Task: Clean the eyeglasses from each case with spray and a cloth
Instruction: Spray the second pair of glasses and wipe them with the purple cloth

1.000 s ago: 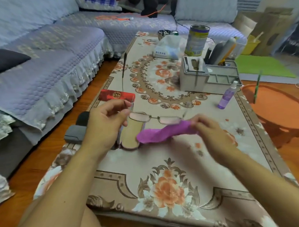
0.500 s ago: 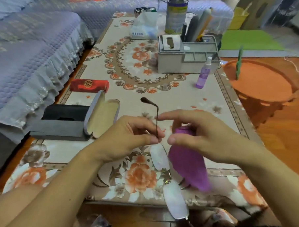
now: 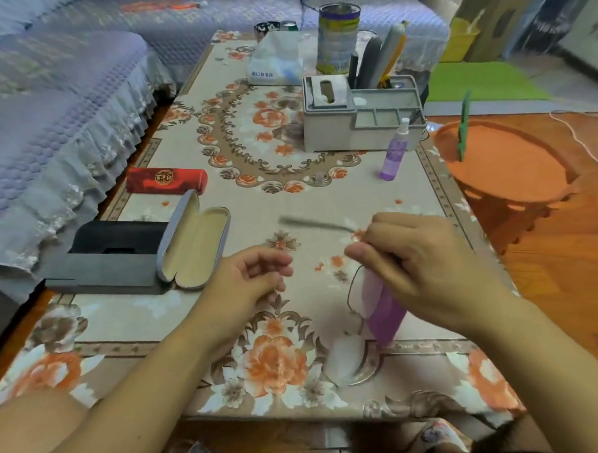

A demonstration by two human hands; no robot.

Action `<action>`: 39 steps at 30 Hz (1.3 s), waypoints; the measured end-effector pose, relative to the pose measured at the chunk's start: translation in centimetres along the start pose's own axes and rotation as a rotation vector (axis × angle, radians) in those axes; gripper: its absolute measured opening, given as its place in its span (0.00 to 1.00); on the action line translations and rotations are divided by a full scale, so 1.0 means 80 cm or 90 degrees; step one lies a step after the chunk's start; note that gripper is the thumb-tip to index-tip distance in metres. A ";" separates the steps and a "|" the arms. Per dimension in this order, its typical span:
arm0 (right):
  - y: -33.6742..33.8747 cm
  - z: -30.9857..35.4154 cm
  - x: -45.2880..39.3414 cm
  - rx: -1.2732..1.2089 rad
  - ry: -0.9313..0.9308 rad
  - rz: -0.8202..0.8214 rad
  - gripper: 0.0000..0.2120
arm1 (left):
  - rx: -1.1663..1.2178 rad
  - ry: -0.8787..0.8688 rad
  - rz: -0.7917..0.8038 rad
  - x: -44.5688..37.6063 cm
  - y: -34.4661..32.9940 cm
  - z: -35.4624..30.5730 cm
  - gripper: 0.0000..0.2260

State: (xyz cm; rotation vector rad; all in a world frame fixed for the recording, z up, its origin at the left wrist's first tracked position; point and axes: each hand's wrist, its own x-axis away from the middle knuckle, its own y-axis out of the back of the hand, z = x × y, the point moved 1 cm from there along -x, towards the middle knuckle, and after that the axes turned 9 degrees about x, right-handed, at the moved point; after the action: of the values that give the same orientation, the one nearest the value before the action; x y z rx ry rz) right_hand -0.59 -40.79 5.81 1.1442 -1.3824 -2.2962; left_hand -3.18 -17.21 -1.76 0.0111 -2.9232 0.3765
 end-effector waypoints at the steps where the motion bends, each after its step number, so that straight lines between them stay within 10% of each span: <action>1: 0.004 -0.005 0.000 0.009 -0.015 -0.018 0.19 | 0.011 0.027 -0.008 0.002 0.003 0.003 0.16; 21: 0.001 -0.050 0.002 0.000 -0.231 -0.144 0.21 | 0.071 -0.056 0.009 0.017 -0.016 -0.001 0.10; 35: 0.002 -0.018 -0.003 -0.156 -0.234 -0.109 0.14 | -0.097 -0.379 -0.194 0.016 0.003 -0.037 0.11; 39: 0.007 -0.054 -0.006 -0.299 -0.499 -0.106 0.12 | -0.114 -0.403 -0.193 0.015 0.014 -0.043 0.11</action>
State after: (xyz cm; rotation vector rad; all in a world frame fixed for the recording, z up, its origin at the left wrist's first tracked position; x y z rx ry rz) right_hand 2.70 -43.64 5.42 0.2108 -0.8307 -3.1295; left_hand -3.70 -15.24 1.44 0.6503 -3.4742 0.0613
